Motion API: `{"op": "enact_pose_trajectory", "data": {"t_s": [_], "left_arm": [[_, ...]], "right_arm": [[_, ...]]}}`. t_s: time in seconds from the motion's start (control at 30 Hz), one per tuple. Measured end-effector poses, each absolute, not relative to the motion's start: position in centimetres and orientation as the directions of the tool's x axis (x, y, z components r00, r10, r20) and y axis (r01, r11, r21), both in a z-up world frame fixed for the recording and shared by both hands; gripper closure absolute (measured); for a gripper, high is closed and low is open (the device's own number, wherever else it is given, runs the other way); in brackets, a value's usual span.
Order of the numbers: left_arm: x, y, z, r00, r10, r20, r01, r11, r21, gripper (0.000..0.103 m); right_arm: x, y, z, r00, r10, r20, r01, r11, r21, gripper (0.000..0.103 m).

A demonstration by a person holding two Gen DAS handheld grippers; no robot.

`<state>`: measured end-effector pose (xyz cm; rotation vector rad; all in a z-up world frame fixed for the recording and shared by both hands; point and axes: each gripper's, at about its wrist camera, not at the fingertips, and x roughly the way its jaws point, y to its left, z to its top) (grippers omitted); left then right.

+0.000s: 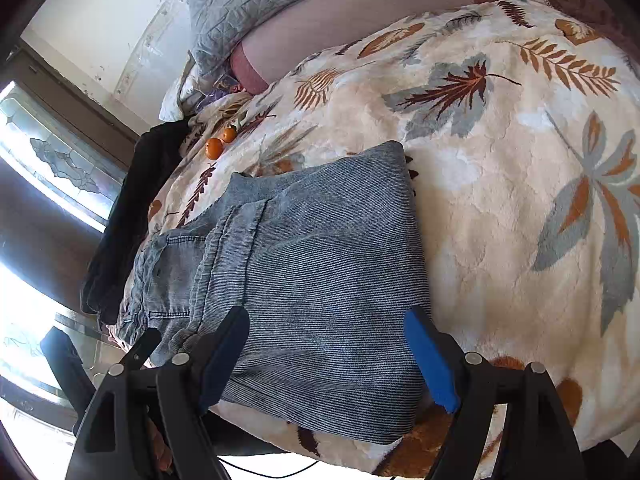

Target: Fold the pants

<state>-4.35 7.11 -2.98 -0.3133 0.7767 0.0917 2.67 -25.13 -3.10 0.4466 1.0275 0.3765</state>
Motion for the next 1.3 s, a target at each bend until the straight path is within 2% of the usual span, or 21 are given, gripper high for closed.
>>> {"op": "enact_pose_trajectory", "data": {"t_s": [1.0, 1.17, 1.3], "left_arm": [[-4.1, 7.0, -3.3, 0.703, -0.029, -0.711, -0.199, 0.951, -0.236, 0.0], [-4.3, 7.6, -2.9, 0.713, -0.048, -0.7, -0.202, 0.942, -0.27, 0.0], [-4.8, 8.5, -2.5, 0.733, -0.079, -0.675, -0.195, 0.927, -0.32, 0.0]], "right_arm": [[2.8, -25.4, -3.1, 0.47, 0.503, -0.725, -0.085, 0.843, 0.531, 0.021], [2.7, -25.9, -2.7, 0.497, 0.497, -0.711, -0.074, 0.841, 0.536, 0.021], [2.2, -26.6, -1.2, 0.564, 0.495, -0.661, -0.094, 0.834, 0.544, 0.021]]}}
